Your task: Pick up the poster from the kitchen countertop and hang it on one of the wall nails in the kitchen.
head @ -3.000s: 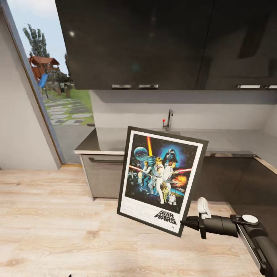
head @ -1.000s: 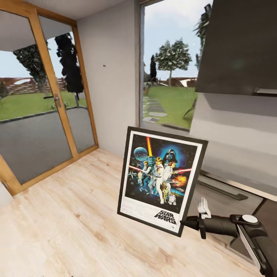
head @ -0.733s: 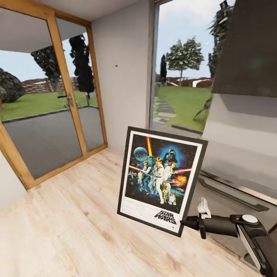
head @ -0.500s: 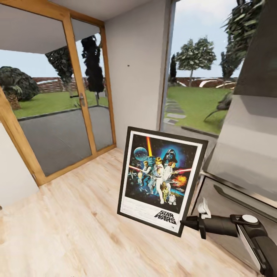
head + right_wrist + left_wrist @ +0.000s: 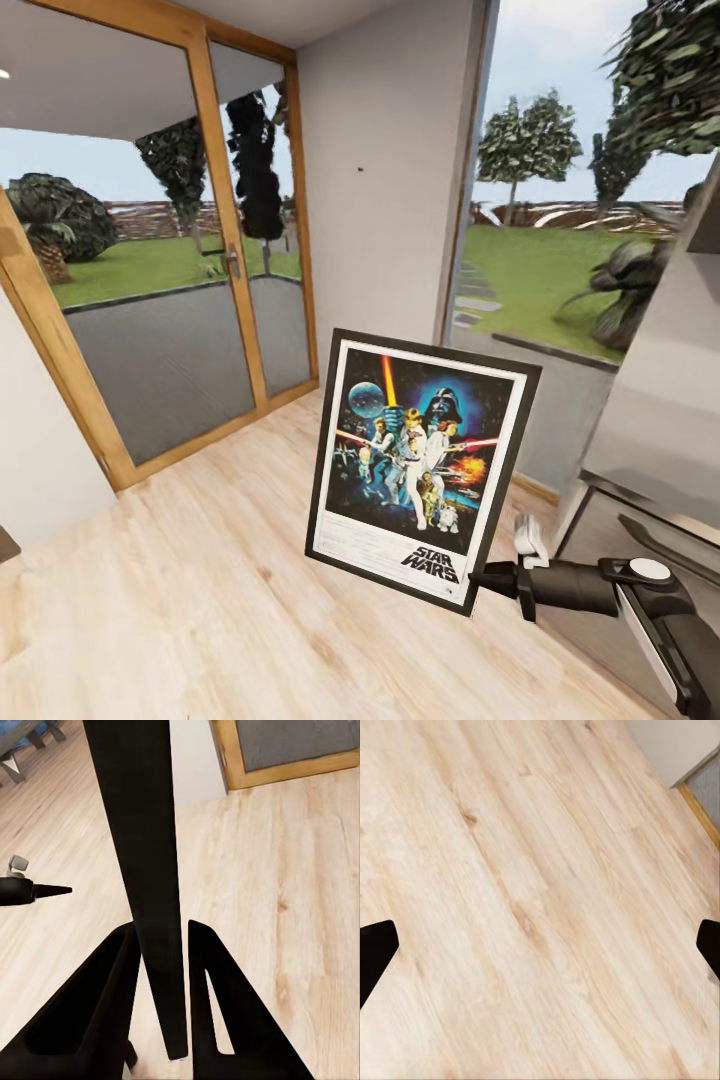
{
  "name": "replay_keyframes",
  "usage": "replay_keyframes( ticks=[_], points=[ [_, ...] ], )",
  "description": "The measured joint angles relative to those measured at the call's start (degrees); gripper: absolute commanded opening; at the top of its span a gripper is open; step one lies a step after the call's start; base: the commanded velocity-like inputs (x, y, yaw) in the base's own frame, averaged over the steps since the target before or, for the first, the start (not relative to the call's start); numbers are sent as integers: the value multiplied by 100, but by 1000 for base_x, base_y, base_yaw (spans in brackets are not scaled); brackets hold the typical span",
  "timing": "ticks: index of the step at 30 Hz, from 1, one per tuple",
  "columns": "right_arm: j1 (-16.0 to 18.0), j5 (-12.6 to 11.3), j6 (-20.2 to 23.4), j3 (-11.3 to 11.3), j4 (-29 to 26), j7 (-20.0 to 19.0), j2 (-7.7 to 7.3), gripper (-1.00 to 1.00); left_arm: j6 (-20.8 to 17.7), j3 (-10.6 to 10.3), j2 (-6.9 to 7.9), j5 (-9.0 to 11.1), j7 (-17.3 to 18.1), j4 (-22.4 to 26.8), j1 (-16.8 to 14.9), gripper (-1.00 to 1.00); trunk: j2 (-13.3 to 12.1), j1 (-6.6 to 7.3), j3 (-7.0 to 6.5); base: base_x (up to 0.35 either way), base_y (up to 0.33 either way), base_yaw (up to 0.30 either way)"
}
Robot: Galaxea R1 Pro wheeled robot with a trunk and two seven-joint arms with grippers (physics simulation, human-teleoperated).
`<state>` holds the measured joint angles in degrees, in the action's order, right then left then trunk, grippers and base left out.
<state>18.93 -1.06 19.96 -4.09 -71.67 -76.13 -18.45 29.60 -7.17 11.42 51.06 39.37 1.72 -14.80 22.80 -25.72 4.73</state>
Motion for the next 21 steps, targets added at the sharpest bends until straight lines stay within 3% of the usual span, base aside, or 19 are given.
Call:
replay_keyframes(
  ticks=[21],
  points=[
    [0,-1,0,-1,8,-2,0,-100,9,0,0,-6,8,1,0,100,0,0,-3,271,234,0]
  ],
)
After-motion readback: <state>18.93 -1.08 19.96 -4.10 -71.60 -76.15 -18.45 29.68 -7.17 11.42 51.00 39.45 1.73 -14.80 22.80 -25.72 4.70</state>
